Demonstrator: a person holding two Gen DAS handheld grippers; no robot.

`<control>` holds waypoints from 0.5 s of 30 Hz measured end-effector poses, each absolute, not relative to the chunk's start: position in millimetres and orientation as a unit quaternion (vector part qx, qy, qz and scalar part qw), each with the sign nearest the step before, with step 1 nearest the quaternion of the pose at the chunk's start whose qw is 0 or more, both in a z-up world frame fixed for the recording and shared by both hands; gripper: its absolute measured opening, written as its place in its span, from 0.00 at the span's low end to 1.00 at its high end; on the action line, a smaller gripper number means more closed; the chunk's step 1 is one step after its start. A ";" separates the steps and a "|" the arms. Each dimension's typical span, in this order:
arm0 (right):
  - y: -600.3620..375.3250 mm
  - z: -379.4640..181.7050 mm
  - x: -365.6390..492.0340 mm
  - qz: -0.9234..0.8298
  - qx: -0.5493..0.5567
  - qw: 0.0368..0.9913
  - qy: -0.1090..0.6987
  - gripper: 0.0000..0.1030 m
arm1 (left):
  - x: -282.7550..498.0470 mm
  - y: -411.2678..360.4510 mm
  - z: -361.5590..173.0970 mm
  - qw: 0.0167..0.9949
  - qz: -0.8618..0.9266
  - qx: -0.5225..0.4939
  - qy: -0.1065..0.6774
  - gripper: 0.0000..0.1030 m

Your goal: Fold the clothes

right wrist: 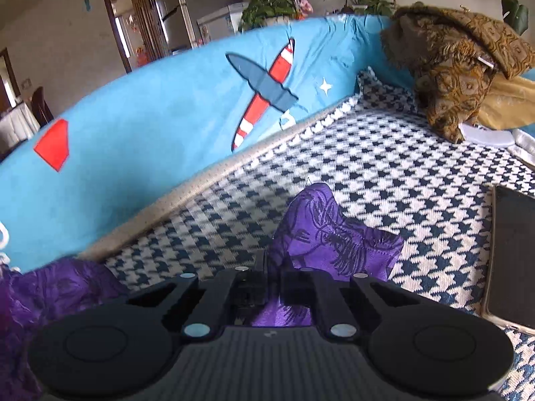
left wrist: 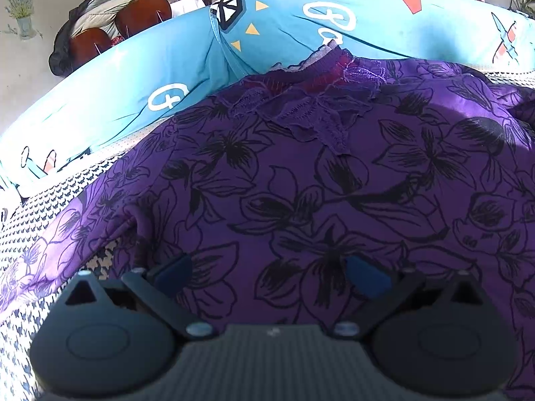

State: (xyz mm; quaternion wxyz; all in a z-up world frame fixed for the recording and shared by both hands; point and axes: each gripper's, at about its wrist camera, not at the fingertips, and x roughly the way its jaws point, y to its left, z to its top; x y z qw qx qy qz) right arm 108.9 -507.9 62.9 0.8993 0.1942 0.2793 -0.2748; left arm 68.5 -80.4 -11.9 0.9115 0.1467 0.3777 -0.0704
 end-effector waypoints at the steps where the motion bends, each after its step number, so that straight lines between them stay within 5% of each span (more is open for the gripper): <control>1: -505.6 72.1 105.0 -0.270 0.195 0.908 0.256 0.09 | 68.4 -80.6 -12.0 0.912 -0.071 0.147 0.377 1.00; 5: -497.9 109.3 86.9 -0.241 0.196 0.936 0.165 0.09 | 68.0 -81.8 -12.8 0.912 -0.071 0.147 0.377 1.00; 15: -497.9 129.6 51.2 -0.280 0.176 0.923 0.197 0.09 | 66.1 -87.9 -10.7 0.913 -0.076 0.149 0.371 1.00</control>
